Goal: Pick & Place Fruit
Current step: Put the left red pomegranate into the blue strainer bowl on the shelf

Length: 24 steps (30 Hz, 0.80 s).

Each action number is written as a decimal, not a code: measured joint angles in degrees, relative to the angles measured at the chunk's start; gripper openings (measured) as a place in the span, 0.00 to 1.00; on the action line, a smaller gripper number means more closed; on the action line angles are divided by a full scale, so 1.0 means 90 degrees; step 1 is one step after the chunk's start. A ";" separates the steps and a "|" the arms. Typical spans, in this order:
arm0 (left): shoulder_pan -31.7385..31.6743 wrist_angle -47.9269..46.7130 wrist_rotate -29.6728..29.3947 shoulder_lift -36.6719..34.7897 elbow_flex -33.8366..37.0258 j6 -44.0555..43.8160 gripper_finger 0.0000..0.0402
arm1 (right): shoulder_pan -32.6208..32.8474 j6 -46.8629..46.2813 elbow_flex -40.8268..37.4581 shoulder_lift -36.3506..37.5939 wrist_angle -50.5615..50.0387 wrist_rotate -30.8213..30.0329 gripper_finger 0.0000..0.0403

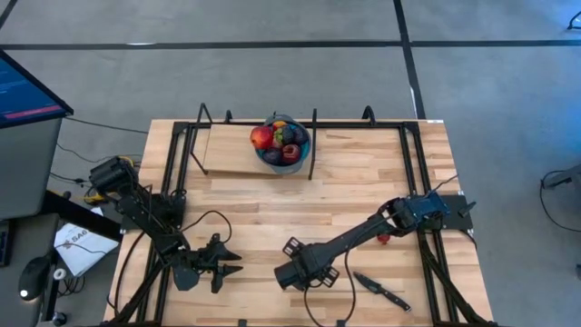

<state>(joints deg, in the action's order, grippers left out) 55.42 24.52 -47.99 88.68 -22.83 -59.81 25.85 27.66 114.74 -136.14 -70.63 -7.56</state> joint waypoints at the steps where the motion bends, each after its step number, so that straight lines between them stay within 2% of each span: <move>1: 0.0000 0.0002 0.0002 0.0000 0.0000 0.0000 0.38 | -0.0003 -0.0060 0.0000 0.0000 -0.0003 0.0001 0.62; 5: 0.0000 0.0012 0.0001 0.0000 0.0000 0.0000 0.38 | -0.0035 -0.0340 0.0000 0.0000 0.0009 0.0084 0.53; 9: 0.0000 0.0093 0.0002 0.0000 0.0000 0.0140 0.38 | -0.0079 -0.0872 0.0000 0.0000 0.0272 0.0568 0.41; 15: 0.0000 0.0344 0.0004 -0.0002 0.0000 0.0471 0.38 | -0.0105 -0.1251 0.0000 0.0000 0.0524 0.0695 0.28; 20: 0.0000 0.0347 0.0003 -0.0002 0.0000 0.0476 0.38 | -0.0205 -0.1585 -0.0059 0.0002 0.0542 0.0780 0.26; 24: 0.0000 0.0351 0.0005 -0.0002 0.0000 0.0476 0.38 | -0.0298 -0.1665 -0.0185 0.0000 0.0281 0.0882 0.37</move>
<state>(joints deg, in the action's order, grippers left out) 55.42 27.68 -47.94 88.66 -22.83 -55.53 23.16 12.68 113.08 -136.14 -68.10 0.38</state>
